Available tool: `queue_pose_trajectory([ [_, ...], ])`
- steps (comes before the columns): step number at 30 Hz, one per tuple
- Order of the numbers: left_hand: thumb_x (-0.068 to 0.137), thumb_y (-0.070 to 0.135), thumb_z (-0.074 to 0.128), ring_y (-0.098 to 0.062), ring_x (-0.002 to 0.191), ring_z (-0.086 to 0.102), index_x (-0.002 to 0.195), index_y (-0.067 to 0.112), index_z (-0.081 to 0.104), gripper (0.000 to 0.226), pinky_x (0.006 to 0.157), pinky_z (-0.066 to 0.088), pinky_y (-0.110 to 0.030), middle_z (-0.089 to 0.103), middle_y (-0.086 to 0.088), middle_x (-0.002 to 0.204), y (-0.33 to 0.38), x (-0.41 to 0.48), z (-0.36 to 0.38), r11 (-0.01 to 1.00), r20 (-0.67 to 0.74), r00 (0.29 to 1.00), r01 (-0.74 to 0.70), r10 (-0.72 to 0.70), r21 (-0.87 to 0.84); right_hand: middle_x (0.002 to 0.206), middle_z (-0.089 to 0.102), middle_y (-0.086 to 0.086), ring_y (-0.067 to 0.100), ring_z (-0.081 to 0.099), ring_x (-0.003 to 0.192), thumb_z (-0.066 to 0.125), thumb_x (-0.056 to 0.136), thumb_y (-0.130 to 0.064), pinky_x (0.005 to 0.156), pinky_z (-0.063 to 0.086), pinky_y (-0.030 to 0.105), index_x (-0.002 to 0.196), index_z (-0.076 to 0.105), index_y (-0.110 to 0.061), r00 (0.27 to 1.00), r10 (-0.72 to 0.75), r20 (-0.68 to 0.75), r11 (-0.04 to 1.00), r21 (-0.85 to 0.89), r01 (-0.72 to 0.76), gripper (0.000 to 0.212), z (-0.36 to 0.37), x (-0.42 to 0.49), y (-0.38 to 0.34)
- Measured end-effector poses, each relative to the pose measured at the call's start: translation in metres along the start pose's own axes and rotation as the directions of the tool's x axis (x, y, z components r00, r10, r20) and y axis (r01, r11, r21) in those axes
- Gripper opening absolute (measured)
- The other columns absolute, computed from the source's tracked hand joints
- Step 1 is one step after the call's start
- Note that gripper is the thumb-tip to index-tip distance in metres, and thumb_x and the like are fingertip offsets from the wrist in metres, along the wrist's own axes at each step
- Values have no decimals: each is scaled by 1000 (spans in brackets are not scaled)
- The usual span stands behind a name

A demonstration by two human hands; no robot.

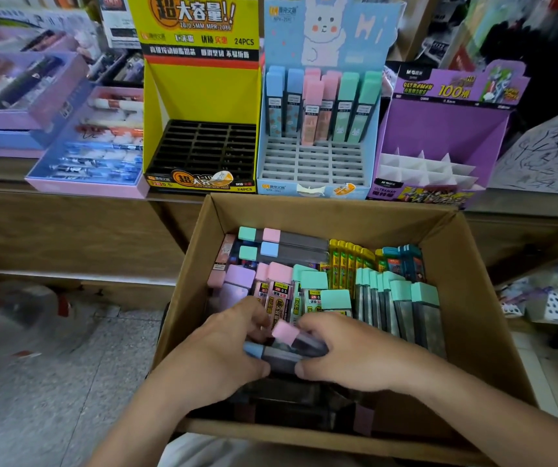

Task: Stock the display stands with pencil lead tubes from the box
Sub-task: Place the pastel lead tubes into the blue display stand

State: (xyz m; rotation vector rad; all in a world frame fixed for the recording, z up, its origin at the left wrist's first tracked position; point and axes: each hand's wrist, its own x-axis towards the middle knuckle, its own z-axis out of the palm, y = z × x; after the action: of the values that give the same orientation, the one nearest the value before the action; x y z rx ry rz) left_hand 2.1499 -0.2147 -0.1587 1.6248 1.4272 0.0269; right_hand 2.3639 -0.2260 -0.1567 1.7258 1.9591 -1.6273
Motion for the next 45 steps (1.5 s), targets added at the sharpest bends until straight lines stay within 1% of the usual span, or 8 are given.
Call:
queue_pose_trajectory([
  [3,71,22,82,5,90,66,100,46,55,46,84,59,-28,68,24,97,4,1,-2,994,-45,999,-31,27,-106,101,73,6,23,71,91,78,82,-33,84,58,47,105,63,-24,1000,-25,-8,982,187,26,28,-9,-2,5],
  [7,74,9,78,-15,79,69,95,43,60,44,62,64,-35,66,15,95,11,3,-3,948,-79,996,-62,39,-313,112,75,6,26,72,107,76,89,-20,104,51,53,120,65,-17,997,-81,-4,895,441,75,33,-13,-4,11],
  [12,75,12,76,-13,75,60,93,39,60,36,65,53,-32,67,-3,98,20,7,-6,893,-90,990,-138,110,-429,112,74,13,23,73,98,70,93,-15,99,53,43,117,68,-11,997,-55,-53,763,642,77,25,-16,-7,13],
  [17,69,1,83,-24,85,76,100,27,58,48,69,60,-33,75,-1,105,28,10,-8,826,-86,992,-126,95,-549,113,73,24,33,73,94,67,96,-6,86,60,40,123,67,-7,999,-41,-12,570,821,34,28,-23,-11,8],
  [26,74,-8,81,-9,80,73,105,12,59,43,69,56,-21,76,9,89,35,8,-25,835,-3,993,-102,119,-541,104,73,20,34,71,95,70,90,-4,89,59,42,121,71,-10,995,-100,-24,504,861,72,32,-28,-15,7],
  [34,86,-2,75,-17,93,73,99,32,78,37,79,58,-24,79,-6,101,37,6,-43,824,181,956,-92,229,-558,115,74,21,29,72,89,76,83,-6,81,60,35,127,64,-4,996,-91,10,459,888,33,46,-33,-15,7],
  [38,90,8,73,-14,81,67,109,17,76,21,65,52,-22,74,-10,97,34,9,-51,850,301,925,-41,231,-526,113,74,22,30,73,86,80,78,-10,80,60,38,123,63,-3,998,-53,21,436,900,4,48,-34,-14,7],
  [45,72,1,87,-24,81,72,104,5,72,36,67,60,-27,77,-17,96,27,17,-49,783,-11,990,-120,143,-610,113,74,23,24,71,83,78,85,-11,75,54,34,128,58,1,998,-18,-65,471,880,66,49,-32,-15,4],
])
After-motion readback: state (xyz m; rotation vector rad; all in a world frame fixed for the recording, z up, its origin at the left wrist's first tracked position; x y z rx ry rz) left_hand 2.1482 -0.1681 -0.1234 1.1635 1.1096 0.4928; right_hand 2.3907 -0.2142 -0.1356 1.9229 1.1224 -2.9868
